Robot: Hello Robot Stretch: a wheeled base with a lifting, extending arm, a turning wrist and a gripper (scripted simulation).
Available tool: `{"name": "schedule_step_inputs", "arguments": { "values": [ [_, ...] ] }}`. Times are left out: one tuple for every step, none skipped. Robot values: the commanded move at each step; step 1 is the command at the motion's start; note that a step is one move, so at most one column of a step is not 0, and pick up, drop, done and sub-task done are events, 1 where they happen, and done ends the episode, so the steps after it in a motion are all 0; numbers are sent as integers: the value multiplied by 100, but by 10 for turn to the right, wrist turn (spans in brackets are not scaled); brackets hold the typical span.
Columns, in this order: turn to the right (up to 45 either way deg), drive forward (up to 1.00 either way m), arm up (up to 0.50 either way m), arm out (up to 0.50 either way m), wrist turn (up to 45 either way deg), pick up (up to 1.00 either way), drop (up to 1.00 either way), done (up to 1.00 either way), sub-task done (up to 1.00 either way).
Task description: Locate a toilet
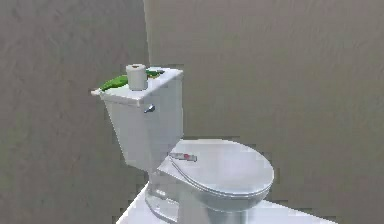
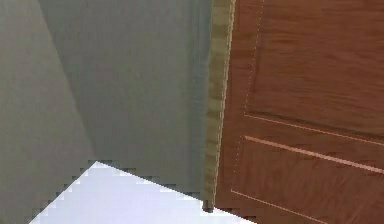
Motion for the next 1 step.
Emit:
{"name": "schedule_step_inputs", "arguments": {
  "values": [
    [-30, 0, 0, 0, 0, 0, 0, 0, 0]
  ]
}}
